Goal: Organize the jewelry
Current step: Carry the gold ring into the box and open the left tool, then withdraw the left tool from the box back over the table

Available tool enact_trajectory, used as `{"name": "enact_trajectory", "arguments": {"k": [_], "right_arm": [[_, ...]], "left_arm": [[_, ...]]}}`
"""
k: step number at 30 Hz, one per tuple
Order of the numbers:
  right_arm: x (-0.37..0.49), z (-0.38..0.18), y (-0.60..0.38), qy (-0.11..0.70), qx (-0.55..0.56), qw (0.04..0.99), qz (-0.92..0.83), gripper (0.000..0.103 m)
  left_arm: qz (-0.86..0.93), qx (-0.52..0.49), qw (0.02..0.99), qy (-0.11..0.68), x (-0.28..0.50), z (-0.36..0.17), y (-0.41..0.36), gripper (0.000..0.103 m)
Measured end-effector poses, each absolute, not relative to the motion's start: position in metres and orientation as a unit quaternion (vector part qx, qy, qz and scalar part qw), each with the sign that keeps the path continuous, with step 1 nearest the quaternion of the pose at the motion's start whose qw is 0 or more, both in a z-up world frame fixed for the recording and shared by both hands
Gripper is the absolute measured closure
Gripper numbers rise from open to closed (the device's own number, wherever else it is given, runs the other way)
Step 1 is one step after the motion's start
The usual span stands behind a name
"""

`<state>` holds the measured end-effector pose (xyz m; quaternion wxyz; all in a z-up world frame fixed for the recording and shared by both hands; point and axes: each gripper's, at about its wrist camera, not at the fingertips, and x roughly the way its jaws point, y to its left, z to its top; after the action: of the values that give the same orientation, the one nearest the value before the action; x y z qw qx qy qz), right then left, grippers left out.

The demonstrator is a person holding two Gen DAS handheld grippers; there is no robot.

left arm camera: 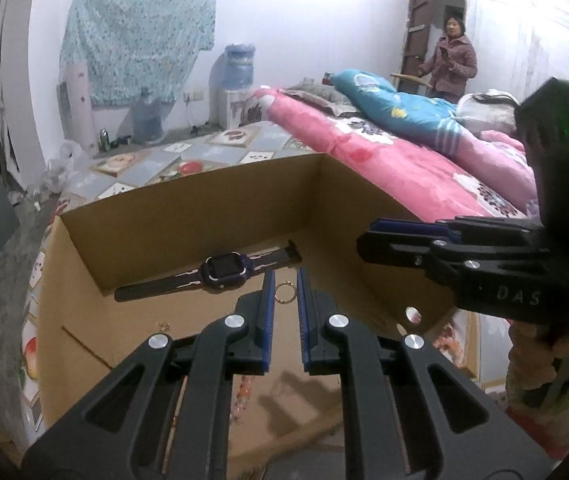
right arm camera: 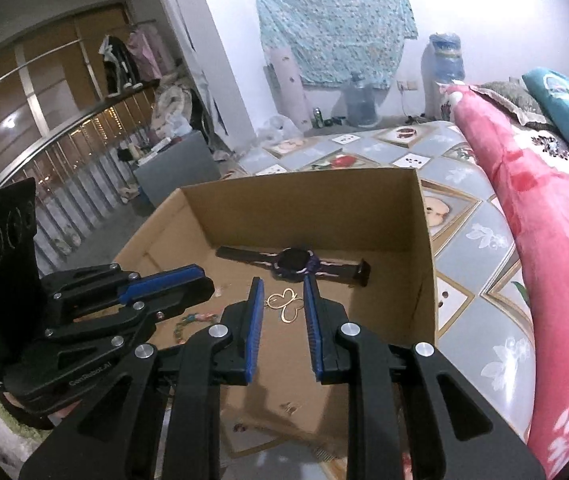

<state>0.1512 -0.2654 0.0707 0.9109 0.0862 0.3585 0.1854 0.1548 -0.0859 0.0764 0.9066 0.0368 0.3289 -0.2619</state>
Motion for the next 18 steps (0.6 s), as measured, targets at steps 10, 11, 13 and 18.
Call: {"name": "enact_trajectory", "arguments": {"k": [10,11,13,18], "right_arm": [[0.153,0.072,-0.289,0.344,0.126,0.913,0.179,0.078],[0.15,0.073,-0.292,0.341,0.129,0.914,0.179,0.078],[0.143,0.076,-0.298,0.335,0.135,0.916,0.178,0.078],[0.117,0.083,-0.314,0.313,0.151,0.92,0.178,0.076]], "left_arm": [[-0.243,-0.011,0.913,0.328,0.168,0.078,-0.066,0.059],[-0.241,-0.016,0.914,0.325,0.166,0.079,-0.063,0.057],[-0.238,-0.025,0.918,0.317,0.161,0.084,-0.055,0.051],[-0.239,-0.032,0.926,0.291,0.137,0.096,-0.039,0.042]]}}
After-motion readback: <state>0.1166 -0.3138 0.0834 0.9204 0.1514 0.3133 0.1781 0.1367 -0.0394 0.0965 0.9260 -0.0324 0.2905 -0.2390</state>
